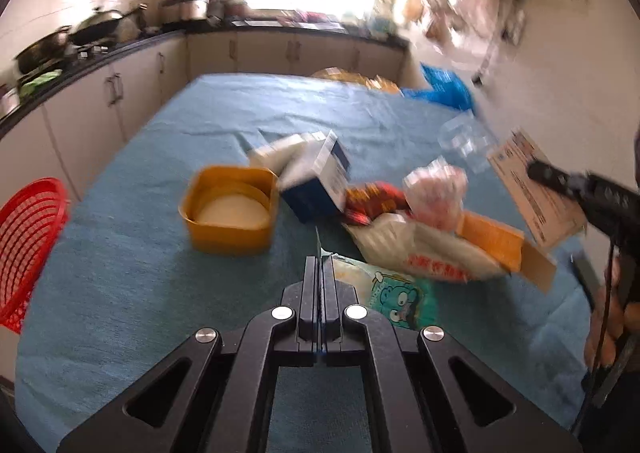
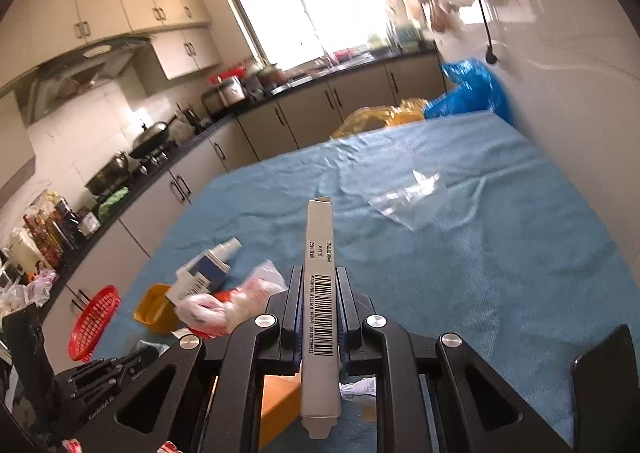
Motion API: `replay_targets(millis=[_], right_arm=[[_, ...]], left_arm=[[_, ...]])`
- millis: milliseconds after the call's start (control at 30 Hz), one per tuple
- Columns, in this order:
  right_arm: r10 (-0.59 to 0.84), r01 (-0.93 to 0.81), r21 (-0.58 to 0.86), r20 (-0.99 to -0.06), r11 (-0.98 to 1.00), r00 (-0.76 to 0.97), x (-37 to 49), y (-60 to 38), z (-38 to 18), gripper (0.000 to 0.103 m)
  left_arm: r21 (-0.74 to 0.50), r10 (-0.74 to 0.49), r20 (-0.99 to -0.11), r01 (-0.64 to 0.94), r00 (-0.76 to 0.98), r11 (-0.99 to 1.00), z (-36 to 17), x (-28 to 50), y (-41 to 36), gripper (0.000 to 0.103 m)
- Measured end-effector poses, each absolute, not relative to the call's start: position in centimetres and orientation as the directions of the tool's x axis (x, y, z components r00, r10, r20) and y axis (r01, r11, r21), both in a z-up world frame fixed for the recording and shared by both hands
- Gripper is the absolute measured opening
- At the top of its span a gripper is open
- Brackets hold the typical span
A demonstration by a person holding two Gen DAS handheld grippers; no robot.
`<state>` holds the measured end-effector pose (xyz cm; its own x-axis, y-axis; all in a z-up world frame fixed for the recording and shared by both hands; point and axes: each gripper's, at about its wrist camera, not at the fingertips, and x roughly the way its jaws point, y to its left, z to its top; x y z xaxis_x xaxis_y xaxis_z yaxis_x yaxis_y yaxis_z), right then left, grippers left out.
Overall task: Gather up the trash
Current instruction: 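Grasp the teal tissue pack with the left tool while the right tool grasps the white barcode box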
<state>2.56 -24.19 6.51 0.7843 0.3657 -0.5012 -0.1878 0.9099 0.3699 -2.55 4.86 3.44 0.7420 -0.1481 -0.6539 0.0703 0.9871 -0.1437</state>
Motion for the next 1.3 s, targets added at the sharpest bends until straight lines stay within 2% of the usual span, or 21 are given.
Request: replay_targets(millis=[267, 633, 1300], right_arm=[[0.425, -0.278, 0.368, -0.417, 0.887, 0.803, 1.1, -23.0, 7.6, 0.014], [0.521, -0.425, 0.316, -0.355, 0.848, 0.776, -0.8, -20.5, 8.3, 0.014], [0.575, -0.495, 0.296, -0.358, 0.817, 0.736, -1.0, -19.1, 7.8, 0.014]], left_arm=[[-0.116, -0.032, -0.530, -0.035, 0.847, 0.993, 5.2, -4.2, 6.1, 0.000], [-0.113, -0.026, -0.446, -0.027, 0.895, 0.993, 6.1, -5.6, 5.7, 0.000], [-0.104, -0.035, -0.421, -0.010, 0.906, 0.995, 7.7, -7.2, 5.6, 0.000]])
